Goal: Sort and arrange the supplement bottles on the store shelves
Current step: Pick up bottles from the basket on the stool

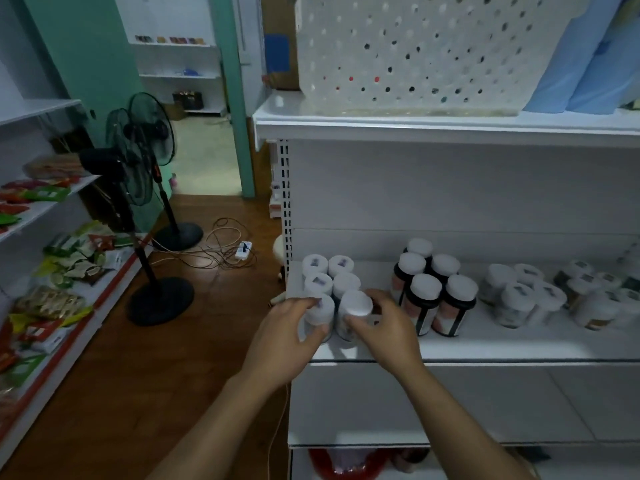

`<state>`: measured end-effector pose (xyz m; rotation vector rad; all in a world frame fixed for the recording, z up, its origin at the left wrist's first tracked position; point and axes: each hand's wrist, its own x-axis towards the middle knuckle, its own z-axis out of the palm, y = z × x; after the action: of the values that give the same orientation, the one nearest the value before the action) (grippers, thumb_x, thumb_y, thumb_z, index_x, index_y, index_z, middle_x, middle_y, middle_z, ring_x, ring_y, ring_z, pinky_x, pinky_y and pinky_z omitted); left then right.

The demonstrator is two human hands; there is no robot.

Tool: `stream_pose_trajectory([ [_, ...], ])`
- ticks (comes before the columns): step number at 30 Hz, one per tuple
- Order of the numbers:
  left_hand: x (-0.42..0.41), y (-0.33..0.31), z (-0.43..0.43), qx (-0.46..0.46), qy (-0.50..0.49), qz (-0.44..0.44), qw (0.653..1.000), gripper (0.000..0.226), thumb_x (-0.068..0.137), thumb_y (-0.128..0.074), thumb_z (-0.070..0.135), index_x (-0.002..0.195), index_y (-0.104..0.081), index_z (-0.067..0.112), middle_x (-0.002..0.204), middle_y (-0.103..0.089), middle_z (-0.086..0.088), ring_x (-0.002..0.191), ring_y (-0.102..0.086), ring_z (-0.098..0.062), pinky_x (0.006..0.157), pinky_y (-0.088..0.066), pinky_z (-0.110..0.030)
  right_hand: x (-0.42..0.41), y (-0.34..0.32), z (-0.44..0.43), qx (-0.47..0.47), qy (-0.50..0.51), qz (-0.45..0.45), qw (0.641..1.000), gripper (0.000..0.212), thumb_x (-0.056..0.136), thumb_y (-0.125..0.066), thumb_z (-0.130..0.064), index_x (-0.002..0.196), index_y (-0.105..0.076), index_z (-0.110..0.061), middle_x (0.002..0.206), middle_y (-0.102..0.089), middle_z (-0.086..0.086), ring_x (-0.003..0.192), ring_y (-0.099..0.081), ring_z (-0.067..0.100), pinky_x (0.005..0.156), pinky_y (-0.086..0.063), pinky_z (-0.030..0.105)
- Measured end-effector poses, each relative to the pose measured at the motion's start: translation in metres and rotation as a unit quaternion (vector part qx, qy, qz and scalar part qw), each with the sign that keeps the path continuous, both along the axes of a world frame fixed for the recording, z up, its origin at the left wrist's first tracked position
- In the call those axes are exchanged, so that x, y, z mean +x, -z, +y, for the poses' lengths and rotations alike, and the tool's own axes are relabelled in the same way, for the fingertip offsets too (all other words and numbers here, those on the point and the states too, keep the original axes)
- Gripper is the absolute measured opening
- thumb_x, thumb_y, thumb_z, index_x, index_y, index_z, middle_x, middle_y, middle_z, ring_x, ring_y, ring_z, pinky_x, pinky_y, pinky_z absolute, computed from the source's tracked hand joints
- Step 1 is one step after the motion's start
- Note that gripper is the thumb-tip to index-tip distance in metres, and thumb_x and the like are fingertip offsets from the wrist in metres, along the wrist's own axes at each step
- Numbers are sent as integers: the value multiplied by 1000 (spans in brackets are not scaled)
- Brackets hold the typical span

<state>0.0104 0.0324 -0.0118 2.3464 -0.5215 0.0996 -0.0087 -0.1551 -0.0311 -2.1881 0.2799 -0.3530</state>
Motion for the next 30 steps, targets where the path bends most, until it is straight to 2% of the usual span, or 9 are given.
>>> stream_pose_trajectory([
  [4,0,2,4,-29,34,8,999,49,91,-62,43,137,-48,35,136,-49,17,124,-38,3,94,-30,-17,-19,-16,10,38,-3,-28,999,47,80,-75,-40,123,-58,-29,118,-61,-17,108,-56,2,80,-46,17],
  [9,-8,-1,2,-76,74,33,994,59,87,-68,39,139,-42,39,125,-41,28,121,-38,6,92,-33,-12,-37,-36,23,38,-21,-68,997,48,77,-77,-40,121,-56,-36,121,-58,-20,112,-54,0,92,-47,25],
  [15,-13,-5,-4,-147,72,73,984,71,79,-80,32,128,-34,54,130,-44,31,123,-41,4,91,-37,-8,-51,-57,34,5,-89,-151,985,57,73,-71,-50,126,-55,-36,123,-55,-25,116,-51,-2,89,-41,9],
  [18,-16,-6,-8,-210,73,70,972,66,77,-82,27,122,-45,56,128,-53,26,124,-48,-2,95,-48,-22,-57,-60,29,-28,-130,-184,974,60,76,-70,-46,132,-51,-36,130,-52,-22,121,-50,2,93,-40,9],
  [21,-20,-6,-15,-257,90,69,960,65,75,-79,27,123,-47,57,126,-55,25,123,-51,-5,94,-54,-36,-58,-61,20,-37,-156,-180,970,66,76,-70,-51,135,-44,-40,134,-48,-24,126,-47,6,100,-41,19],
  [23,-21,-8,-21,-259,94,65,959,67,74,-78,27,121,-45,63,127,-53,29,124,-50,-2,94,-53,-32,-57,-60,15,-33,-162,-186,968,65,76,-71,-52,134,-44,-40,134,-48,-23,127,-48,6,101,-43,26],
  [26,-21,-10,-28,-228,82,39,969,77,75,-82,20,117,-41,70,124,-50,37,122,-46,8,91,-46,-12,-57,-59,4,-35,-162,-190,968,63,76,-71,-51,133,-48,-36,133,-51,-20,125,-50,10,99,-47,32],
  [28,-23,-11,-32,-222,73,38,972,74,75,-83,24,117,-42,68,125,-49,37,123,-45,9,91,-44,-9,-58,-60,-3,-3,-158,-187,970,58,76,-71,-49,130,-51,-38,129,-54,-21,122,-52,8,95,-46,22],
  [30,-27,-14,-33,-243,68,40,967,65,73,-81,29,122,-48,57,126,-52,32,122,-48,5,93,-48,-15,-58,-60,-9,104,-155,-168,968,54,75,-71,-47,126,-52,-44,126,-57,-21,119,-55,7,91,-46,17],
])
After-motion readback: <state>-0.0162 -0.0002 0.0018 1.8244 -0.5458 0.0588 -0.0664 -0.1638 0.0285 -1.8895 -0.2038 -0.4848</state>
